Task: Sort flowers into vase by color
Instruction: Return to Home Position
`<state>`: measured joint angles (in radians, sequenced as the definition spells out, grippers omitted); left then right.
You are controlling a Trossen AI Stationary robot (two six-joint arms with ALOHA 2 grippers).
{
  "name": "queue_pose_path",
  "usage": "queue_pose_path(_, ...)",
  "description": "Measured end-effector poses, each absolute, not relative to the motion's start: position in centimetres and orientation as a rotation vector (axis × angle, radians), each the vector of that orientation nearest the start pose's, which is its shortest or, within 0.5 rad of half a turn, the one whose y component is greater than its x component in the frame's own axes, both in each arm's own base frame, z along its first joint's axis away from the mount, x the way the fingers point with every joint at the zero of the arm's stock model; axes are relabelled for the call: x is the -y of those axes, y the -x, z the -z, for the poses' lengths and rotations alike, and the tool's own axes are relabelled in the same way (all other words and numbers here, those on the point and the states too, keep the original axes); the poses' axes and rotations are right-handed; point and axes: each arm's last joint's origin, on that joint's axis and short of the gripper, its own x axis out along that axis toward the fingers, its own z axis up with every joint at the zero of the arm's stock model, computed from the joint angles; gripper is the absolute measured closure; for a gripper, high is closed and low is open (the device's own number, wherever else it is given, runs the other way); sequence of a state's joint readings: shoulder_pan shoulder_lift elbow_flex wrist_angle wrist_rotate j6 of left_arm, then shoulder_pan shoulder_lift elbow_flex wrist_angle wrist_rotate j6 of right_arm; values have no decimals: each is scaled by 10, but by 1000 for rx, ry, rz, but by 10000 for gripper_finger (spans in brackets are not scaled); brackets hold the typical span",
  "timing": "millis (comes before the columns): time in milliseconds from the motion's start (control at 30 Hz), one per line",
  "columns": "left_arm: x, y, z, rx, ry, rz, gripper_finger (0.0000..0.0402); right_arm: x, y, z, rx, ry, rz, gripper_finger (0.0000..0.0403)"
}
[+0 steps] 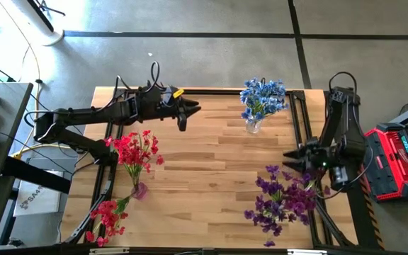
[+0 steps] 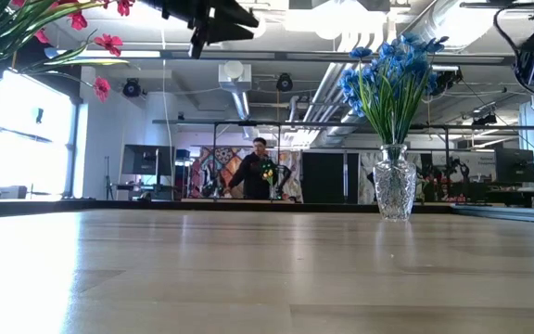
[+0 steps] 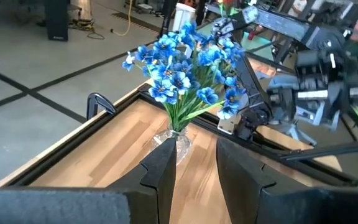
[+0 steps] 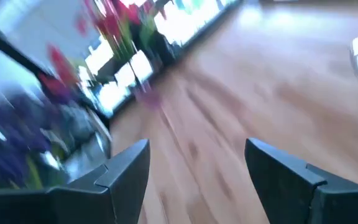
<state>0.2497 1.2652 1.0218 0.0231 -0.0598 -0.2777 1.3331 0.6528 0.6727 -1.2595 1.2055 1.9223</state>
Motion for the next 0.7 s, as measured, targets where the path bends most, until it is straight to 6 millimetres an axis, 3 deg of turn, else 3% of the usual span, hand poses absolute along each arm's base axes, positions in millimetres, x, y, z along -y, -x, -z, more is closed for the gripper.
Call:
queue_pose_path(233,-77,-277,-335,-176,200,-309,300,-51,-42,-268,8,-814,221,151)
queue_pose_path(500,-97,-272,-347,-60,171,-243,300,-51,-42,-282,48,-921,199,151)
queue_pose_path(700,-108,-268,-349,-45,172,-200,300,-53,-42,-314,51,-892,185,151)
